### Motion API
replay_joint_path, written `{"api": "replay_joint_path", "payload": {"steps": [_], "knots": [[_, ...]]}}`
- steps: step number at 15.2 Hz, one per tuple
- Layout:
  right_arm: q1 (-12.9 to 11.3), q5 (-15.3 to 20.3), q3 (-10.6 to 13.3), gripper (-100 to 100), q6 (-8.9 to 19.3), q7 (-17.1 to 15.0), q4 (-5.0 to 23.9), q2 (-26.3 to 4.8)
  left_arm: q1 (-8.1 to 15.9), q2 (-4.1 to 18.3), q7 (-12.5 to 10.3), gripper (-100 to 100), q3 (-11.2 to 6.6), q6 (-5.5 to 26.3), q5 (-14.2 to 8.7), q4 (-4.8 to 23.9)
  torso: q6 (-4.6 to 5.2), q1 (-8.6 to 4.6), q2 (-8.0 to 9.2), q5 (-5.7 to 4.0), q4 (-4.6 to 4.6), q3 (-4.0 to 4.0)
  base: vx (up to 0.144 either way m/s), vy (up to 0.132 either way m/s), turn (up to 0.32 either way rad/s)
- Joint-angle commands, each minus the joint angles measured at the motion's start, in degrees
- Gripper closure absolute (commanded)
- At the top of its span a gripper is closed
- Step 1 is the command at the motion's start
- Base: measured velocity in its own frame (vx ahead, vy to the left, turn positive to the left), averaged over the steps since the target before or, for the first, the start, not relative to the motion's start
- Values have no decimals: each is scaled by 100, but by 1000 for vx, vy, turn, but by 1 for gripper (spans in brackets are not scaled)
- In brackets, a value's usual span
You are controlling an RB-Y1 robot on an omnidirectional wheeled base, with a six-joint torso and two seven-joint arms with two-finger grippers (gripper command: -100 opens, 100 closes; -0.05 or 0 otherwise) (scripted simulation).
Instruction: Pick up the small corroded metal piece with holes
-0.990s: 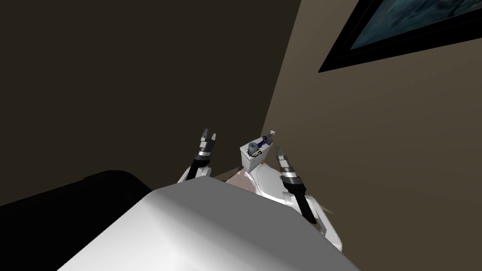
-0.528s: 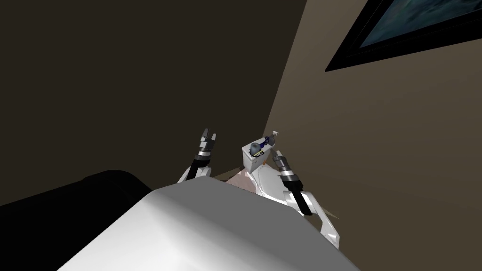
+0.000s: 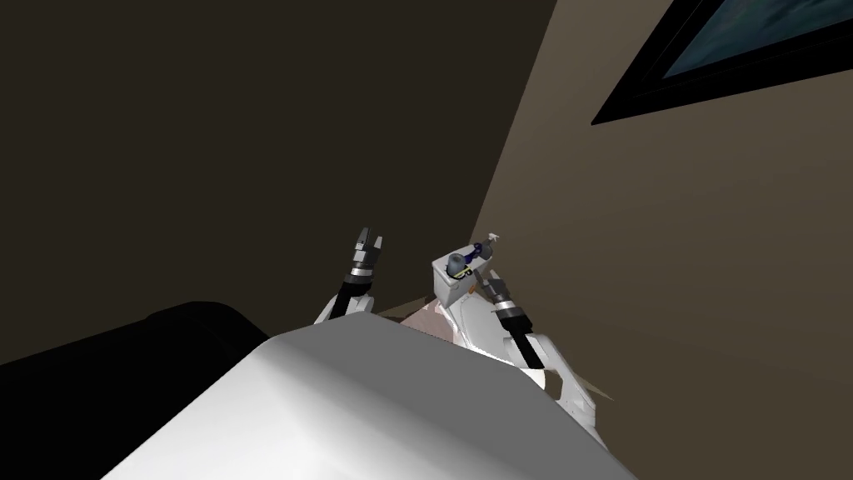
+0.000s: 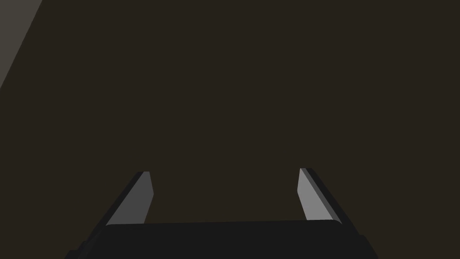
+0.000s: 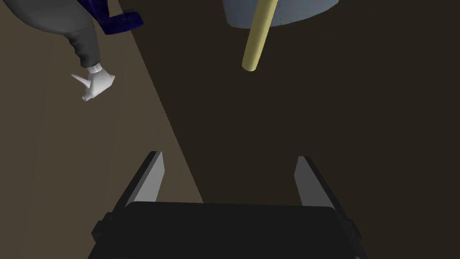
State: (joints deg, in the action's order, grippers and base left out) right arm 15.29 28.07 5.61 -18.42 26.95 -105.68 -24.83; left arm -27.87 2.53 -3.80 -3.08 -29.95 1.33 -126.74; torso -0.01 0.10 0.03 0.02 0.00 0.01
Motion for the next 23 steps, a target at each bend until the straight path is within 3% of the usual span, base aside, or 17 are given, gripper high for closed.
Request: {"api": "replay_joint_path", "payload": {"steps": [1,2,7,9,10,20,23], "knots": [[-161,286,25,-100,136,286,264,-90,0,0,0,0,0,0,0,0,0,0,0,0,0,0,-11,27,71],[-161,294,25,-100,136,389,264,-90,0,0,0,0,0,0,0,0,-1,0,0,0,0,0,-10,25,54],[-457,910,56,-100,369,994,822,-247,0,0,0,0,0,0,0,0,0,0,0,0,0,0,-8,26,68],[-457,916,56,-100,369,1098,822,-247,0,0,0,0,0,0,0,0,0,1,-1,1,0,0,-6,22,38],[-554,1120,66,-100,445,1302,1004,-289,0,0,0,0,0,0,0,0,1,-1,-1,0,0,0,-5,20,36],[-1006,2072,114,-100,802,2390,1857,-442,0,0,0,0,0,0,0,0,1,0,0,0,0,0,-6,25,63],[-1087,2243,123,-100,866,2606,2010,-462,0,0,0,0,0,0,0,0,0,-1,-1,0,0,0,-4,21,54]]}}
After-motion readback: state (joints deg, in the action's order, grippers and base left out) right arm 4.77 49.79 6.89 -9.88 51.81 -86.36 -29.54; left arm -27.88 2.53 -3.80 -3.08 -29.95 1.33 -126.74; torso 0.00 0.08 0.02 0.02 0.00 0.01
